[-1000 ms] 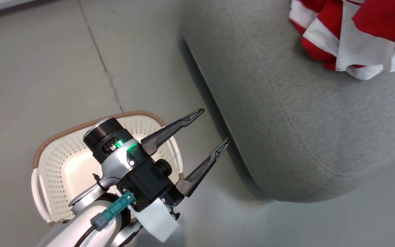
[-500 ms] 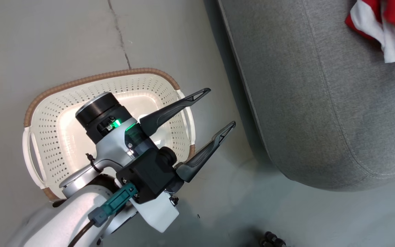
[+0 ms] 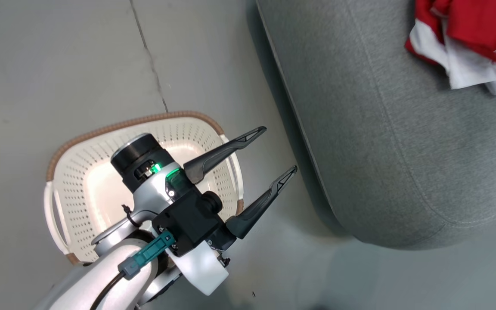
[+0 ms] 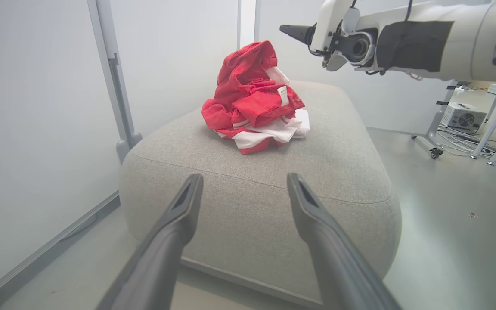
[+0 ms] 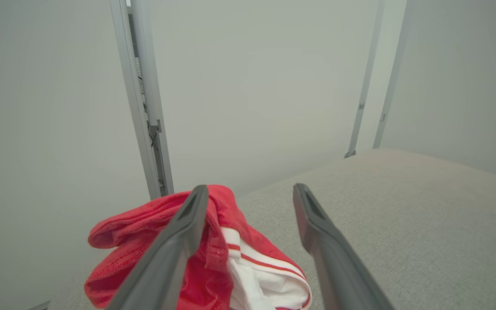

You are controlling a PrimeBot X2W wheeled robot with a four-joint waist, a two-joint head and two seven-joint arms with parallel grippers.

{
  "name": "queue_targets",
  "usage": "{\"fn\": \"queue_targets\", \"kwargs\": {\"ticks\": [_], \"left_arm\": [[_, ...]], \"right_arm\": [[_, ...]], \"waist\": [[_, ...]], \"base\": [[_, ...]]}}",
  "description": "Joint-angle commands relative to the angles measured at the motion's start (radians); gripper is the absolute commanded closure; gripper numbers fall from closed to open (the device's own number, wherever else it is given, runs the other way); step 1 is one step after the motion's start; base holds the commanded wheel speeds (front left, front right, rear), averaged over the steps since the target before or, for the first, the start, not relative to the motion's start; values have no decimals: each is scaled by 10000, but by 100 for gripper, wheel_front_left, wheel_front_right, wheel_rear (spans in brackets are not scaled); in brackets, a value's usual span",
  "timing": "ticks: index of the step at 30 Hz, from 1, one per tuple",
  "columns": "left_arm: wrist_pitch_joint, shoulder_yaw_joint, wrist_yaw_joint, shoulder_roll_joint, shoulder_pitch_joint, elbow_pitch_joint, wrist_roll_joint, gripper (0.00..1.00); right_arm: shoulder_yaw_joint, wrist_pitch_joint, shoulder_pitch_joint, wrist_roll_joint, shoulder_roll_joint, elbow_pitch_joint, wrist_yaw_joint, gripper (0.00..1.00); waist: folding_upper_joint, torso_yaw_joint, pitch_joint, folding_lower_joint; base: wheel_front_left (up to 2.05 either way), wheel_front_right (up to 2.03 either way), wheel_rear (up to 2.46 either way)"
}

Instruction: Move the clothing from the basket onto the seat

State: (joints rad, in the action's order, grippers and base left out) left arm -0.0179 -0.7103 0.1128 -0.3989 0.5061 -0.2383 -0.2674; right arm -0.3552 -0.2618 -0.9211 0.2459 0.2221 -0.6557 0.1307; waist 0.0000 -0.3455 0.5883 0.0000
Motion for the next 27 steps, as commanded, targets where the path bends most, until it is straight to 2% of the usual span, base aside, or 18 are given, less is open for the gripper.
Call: {"fn": "queue_targets", "kwargs": {"ticks": [1,9,16,23,27], "left_arm": [[-214,13,-109,67,-205,156,-127,0],[-1017,190,-714,501,-1034,804,-571,0],[-1443,316,-1007,719,-1505,1180,-873,0],[-1819,1046,-1908,781,-2413,1490,-1395,0],[-2005,1484,-2348,754,-2831,1662,-1614,0]], "right_arm": [[143,-35,521,-173,-82,253,2,0],[1029,-32,2371,-488,-667,1913,2,0],[1944,-22,3777,-378,-1131,3001,2,0],[2799,304,5209,-439,-1479,4030,2,0],[2941,647,5920,-544,-1575,4633,2,0]], "waist": [[0,117,-773,0],[0,713,-2285,0],[0,1417,-3151,0],[0,2180,-3921,0],[0,2664,-4287,0]], "base": [[0,0,0],[0,0,0],[0,0,0],[0,0,0],[0,0,0]]}}
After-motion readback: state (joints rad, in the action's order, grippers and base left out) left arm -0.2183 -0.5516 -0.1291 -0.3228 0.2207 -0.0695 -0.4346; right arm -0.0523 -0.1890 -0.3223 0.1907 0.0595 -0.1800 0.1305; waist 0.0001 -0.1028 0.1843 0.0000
